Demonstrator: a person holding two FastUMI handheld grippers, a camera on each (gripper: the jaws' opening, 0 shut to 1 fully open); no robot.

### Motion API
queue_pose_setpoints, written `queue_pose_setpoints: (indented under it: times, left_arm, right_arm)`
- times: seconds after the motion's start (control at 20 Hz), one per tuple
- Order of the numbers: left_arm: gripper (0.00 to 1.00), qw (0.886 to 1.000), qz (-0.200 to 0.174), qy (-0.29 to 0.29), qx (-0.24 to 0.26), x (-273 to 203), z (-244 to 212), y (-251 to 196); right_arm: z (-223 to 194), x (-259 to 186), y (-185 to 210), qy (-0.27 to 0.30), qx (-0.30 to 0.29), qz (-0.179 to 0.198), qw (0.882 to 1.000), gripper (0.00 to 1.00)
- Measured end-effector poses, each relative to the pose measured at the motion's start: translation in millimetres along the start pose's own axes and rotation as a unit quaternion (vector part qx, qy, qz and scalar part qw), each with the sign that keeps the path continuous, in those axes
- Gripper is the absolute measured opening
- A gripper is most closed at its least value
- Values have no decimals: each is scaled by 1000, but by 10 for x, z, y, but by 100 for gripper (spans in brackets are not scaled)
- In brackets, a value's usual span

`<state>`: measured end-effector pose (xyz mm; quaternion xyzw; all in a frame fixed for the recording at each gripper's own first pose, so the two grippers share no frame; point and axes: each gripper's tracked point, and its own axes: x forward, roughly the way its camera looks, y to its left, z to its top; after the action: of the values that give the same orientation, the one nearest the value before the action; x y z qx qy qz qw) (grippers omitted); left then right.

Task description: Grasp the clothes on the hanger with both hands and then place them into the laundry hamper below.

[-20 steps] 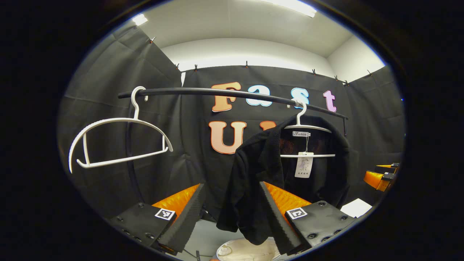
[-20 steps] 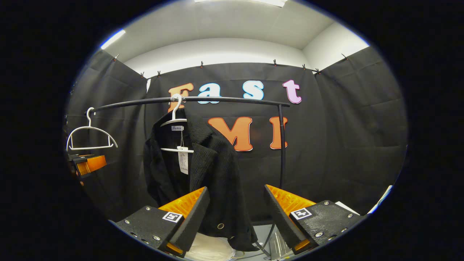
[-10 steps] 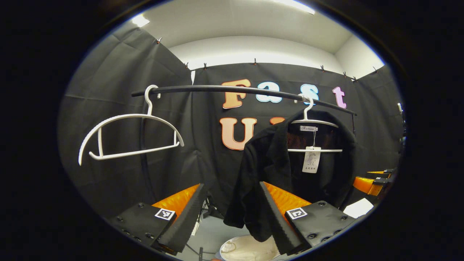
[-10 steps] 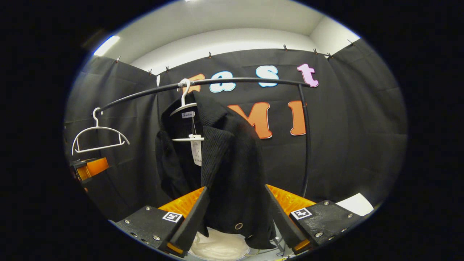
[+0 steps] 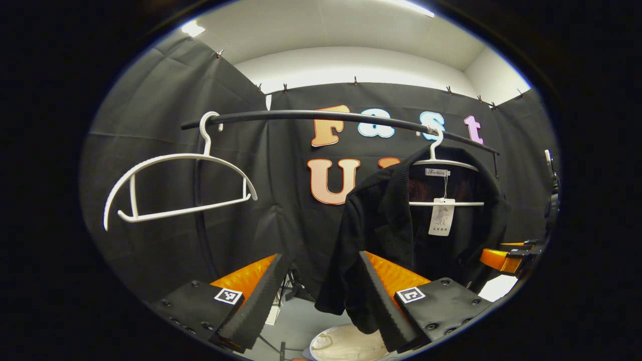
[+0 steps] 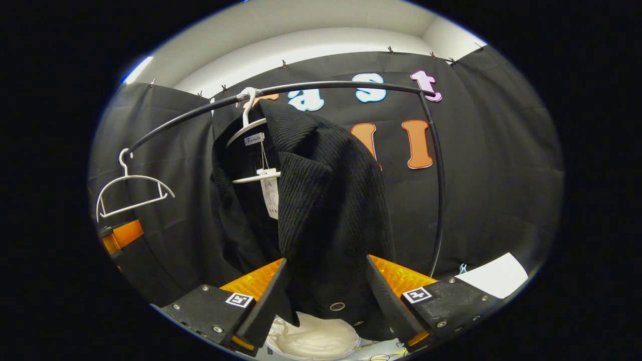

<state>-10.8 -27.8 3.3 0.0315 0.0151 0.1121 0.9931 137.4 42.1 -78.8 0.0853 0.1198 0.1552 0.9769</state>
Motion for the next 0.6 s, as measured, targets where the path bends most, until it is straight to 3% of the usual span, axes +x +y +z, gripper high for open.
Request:
queue_pose_setpoints:
  times: [0.25, 0.6]
  left_arm:
    - [96, 1000, -27, 4, 5, 259, -72, -11]
    - [94, 995, -97, 9, 3, 710, -262, -272]
  right_arm:
    - [-23, 233, 73, 3, 25, -17, 1000, 93]
    - [19, 376, -96, -16, 18, -87, 996, 93]
